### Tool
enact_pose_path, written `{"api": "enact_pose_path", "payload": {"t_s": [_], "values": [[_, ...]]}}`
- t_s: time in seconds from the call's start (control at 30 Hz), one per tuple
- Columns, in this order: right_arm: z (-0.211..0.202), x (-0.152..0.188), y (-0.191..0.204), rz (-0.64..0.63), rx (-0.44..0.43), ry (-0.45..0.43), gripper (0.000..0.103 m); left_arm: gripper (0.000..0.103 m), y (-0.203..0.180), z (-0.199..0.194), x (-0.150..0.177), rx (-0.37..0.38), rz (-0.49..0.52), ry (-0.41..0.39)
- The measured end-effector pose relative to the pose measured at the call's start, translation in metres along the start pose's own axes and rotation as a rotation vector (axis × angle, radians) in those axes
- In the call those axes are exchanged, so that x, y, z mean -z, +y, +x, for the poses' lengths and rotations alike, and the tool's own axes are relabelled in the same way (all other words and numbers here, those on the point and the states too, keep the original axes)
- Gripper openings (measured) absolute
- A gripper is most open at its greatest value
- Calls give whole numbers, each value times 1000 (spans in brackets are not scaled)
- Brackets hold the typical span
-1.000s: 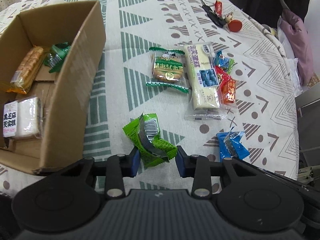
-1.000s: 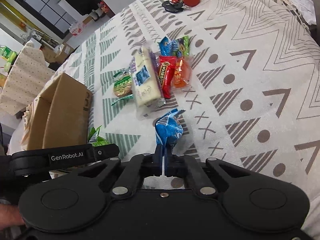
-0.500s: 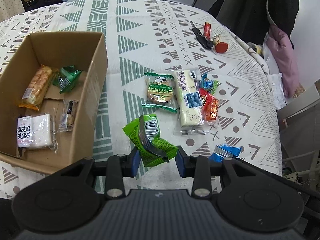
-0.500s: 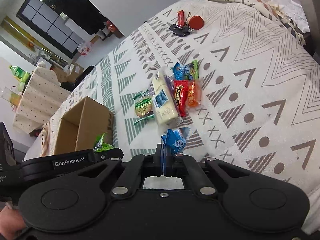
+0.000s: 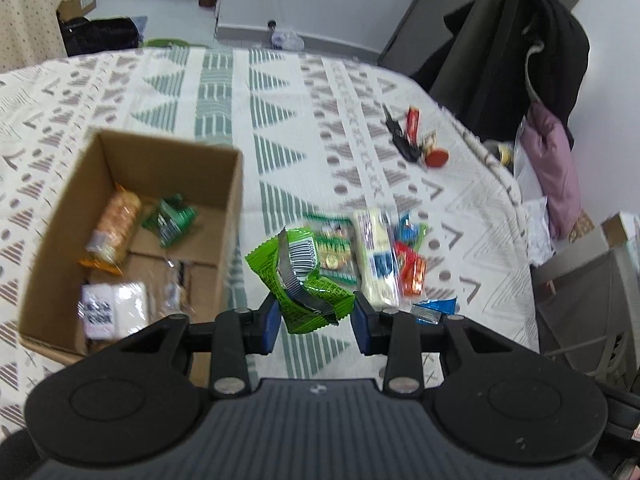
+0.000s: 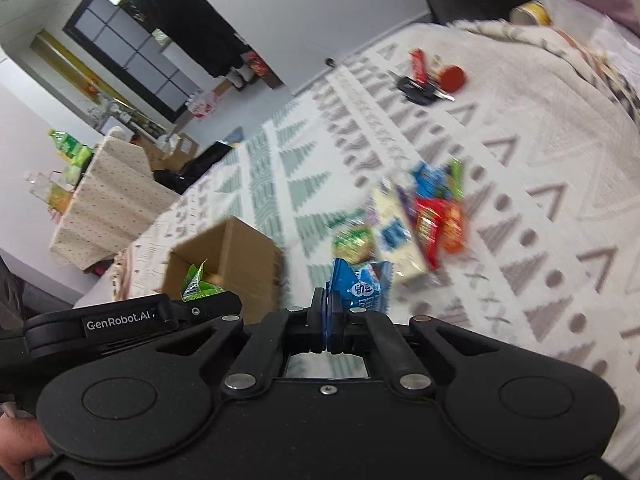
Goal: Organize snacks
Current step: 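Carry green candy in left tool and blue candy in right tool over the box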
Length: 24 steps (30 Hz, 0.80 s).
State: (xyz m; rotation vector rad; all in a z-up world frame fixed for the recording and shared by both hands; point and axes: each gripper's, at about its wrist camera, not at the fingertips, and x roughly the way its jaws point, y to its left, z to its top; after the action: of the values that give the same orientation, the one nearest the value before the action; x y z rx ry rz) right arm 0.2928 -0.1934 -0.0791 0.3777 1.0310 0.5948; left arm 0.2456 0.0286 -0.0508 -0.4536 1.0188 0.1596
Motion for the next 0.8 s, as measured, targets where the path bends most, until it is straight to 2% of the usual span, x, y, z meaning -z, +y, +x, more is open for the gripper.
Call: {"api": "enact_pose_path", "payload": {"t_s": [0.23, 0.53, 0.7, 0.8], "values": [[7, -17, 47, -63, -60, -26, 0, 36, 27, -26, -20, -26, -22, -51], [24, -23, 100, -129, -114, -21, 0, 36, 72, -44, -28, -63, -68, -62], [34, -18, 120, -147, -130, -7, 0, 36, 92, -46, -29, -76, -92, -59], [39, -15, 118, -122, -117, 2, 0, 36, 101, -43, -29, -80, -103, -55]]}}
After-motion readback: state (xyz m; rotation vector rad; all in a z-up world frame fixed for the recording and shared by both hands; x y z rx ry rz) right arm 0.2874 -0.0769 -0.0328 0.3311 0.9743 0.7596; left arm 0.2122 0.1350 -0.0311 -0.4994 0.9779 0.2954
